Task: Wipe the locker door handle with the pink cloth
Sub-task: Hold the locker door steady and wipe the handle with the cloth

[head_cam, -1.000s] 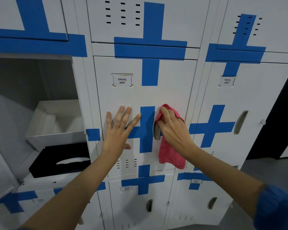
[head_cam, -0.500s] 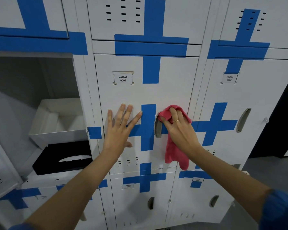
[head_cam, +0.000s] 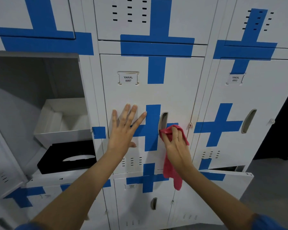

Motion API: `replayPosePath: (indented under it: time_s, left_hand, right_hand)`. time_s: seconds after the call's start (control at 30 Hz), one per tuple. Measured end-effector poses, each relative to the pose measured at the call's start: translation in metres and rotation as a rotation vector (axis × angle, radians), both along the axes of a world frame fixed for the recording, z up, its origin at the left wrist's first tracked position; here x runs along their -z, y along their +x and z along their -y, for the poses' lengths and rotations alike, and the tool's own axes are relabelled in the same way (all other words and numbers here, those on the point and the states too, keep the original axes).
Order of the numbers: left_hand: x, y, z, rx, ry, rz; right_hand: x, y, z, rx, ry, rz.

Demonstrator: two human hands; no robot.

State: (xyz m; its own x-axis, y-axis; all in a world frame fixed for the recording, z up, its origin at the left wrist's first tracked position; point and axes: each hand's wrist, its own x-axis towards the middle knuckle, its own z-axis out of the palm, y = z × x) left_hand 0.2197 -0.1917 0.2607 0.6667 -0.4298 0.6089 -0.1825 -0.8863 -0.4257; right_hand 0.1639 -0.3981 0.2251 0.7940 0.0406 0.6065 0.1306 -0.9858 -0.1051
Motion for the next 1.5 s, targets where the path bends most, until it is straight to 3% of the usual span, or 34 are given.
replayPosePath:
  time_s: [0.07, 0.23, 0.37, 0.5, 0.6, 0.7, 0.9, 1.37, 1.5]
  left_hand:
    - [0.001, -0.001, 0.001, -0.007, 0.007, 0.006]
    - [0.0, 0.0, 0.001, -0.02, 0.014, -0.002]
    - [0.0, -0.001, 0.001, -0.033, 0.019, 0.006]
    - [-0.001, -0.001, 0.001, -0.015, 0.011, 0.011]
    - [-0.001, -0.002, 0.002, -0.009, 0.006, 0.032]
    - [-0.001, -0.002, 0.002, -0.003, 0.007, 0.047]
    - [0.0, 0.0, 0.002, 0.003, 0.008, 0.049]
    - [0.0, -0.001, 0.001, -0.015, 0.003, 0.012]
    - [0.0, -0.001, 0.001, -0.005, -0.007, 0.001]
  right_hand:
    - [0.003, -0.006, -0.01, -0.049, 0.353, 0.022]
    - [0.012, -0.009, -0.024, -0.064, 0.744, -0.067]
    - [0.005, -0.002, -0.011, -0.168, 0.871, -0.358]
    - [-0.018, 0.001, -0.001, -0.354, 1.302, -0.587]
    - [-0.029, 0.004, -0.004, -0.519, 1.521, -0.611]
    - [-0.04, 0.005, -0.01, -0.589, 1.598, -0.536]
    - [-0.045, 0.006, -0.019, -0.52, 1.451, -0.353]
    - [-0.026, 0.009, -0.008, -0.349, 0.618, 0.27]
    - [-0.023, 0.01, -0.004, -0.274, 0.614, 0.334]
